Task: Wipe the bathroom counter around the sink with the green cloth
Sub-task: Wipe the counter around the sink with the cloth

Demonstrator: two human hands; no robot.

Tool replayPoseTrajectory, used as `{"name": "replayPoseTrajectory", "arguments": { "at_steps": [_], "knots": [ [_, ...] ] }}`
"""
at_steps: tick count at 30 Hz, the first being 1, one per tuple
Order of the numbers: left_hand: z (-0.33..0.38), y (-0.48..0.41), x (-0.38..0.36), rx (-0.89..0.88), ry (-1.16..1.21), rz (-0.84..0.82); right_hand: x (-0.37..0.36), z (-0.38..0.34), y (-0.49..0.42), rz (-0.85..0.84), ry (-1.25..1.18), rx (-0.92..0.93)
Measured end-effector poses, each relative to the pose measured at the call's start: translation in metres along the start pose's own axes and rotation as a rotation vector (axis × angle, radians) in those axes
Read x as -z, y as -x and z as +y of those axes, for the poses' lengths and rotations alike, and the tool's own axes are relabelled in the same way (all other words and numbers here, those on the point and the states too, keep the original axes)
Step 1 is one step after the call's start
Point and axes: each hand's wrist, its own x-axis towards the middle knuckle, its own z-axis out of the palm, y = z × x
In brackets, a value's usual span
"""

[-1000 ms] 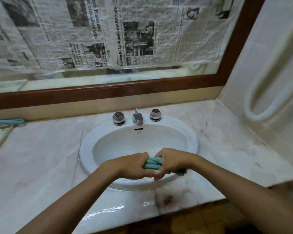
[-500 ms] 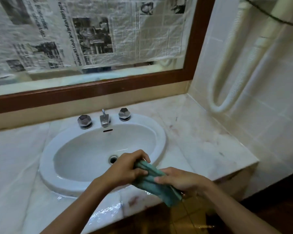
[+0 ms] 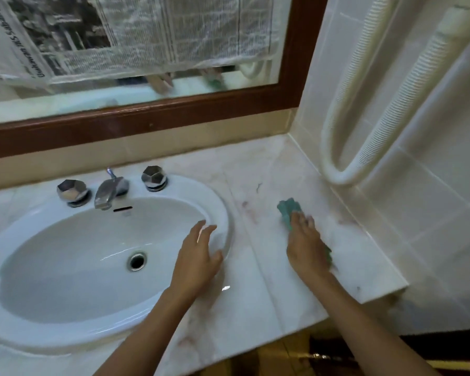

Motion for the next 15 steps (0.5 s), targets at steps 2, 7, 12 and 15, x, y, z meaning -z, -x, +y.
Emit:
{"name": "replayPoseTrajectory", "arguments": {
  "at_steps": [2, 7, 12, 15],
  "knots": [
    [-0.001, -0.008, -0.008, 0.031, -0.024, -0.042, -0.021, 0.004, -0.008, -0.104, 0.135, 0.174],
    [-0.007, -0.008, -0.019, 0.036, -0.098, -0.043, -0.036, 0.029, -0.006, -0.081, 0.253, 0.311],
    [-0.005, -0.009, -0.021, 0.048, -0.130, -0.030, -0.034, 0.043, -0.030, -0.076, 0.261, 0.338],
    [-0.004, -0.011, -0.023, 0.051, -0.155, -0.026, -0.027, 0.048, -0.087, -0.050, 0.310, 0.204]
  ]
}}
